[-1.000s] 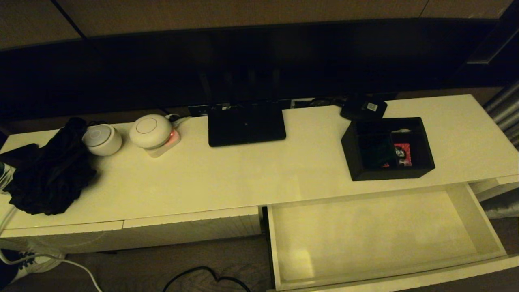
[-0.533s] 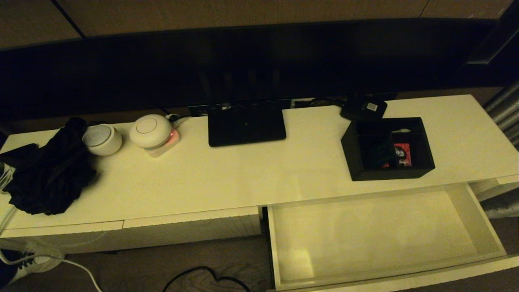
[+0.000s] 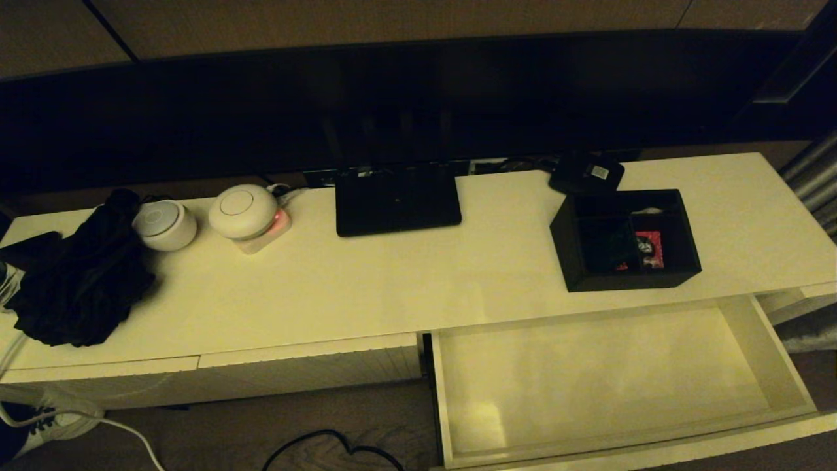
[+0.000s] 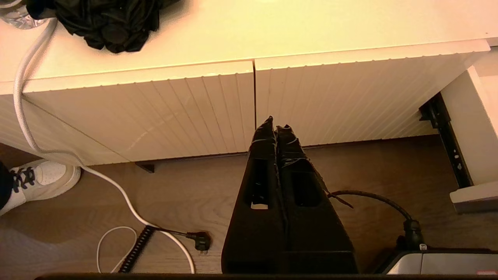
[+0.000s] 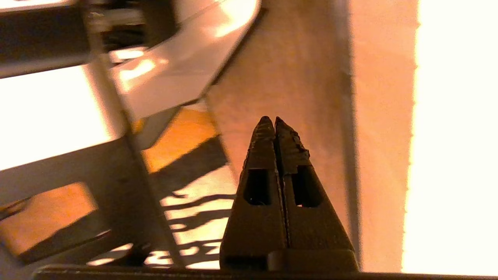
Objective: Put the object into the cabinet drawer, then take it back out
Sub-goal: Close the drawer
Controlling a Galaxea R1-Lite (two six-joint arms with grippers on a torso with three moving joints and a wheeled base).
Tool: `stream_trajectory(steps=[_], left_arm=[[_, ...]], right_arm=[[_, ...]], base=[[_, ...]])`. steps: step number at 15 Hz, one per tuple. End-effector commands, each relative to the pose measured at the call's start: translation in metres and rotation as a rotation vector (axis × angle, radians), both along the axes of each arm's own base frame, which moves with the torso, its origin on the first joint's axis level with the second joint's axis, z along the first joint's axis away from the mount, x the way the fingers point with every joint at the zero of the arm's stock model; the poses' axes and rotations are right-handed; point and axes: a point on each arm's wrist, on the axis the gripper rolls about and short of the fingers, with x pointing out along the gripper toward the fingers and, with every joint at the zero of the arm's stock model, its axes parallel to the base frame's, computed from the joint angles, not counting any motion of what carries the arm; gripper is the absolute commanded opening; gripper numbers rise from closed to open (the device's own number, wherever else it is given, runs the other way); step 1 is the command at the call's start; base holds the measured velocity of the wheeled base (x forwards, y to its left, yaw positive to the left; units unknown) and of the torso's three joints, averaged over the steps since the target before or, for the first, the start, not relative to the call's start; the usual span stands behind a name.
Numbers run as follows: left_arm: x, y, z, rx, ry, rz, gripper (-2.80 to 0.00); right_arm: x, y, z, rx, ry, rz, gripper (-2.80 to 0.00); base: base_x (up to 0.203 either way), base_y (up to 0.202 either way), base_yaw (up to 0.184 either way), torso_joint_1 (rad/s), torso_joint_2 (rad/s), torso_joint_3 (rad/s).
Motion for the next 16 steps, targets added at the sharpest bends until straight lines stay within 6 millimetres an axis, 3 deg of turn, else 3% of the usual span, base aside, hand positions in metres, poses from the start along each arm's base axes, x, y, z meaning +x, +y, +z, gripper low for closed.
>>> stream_trajectory(steps=[1,6,16], left_arm=[[0.0,0.0,-0.001,0.0,0.003,0.0,-2.8],[0.0,0.0,-0.001,0.0,0.003,0.001,-2.8],[0.0,0.0,-0.001,0.0,0.003,0.001,-2.8]], right_arm=[[0.003,0.003,-0.006,-0.036,-0.026,-0.001,-2.8],[0.008,0.006,-0.01,-0.088,-0.046,-0.005,-2.8],[0.039,0.024,-0.022,-0.047,-0.116,-0.097,-2.8]], base=[[0.0,0.0,0.0,0.0,0.0,0.0],[0.0,0.0,0.0,0.0,0.0,0.0],[0.0,0.0,0.0,0.0,0.0,0.0]])
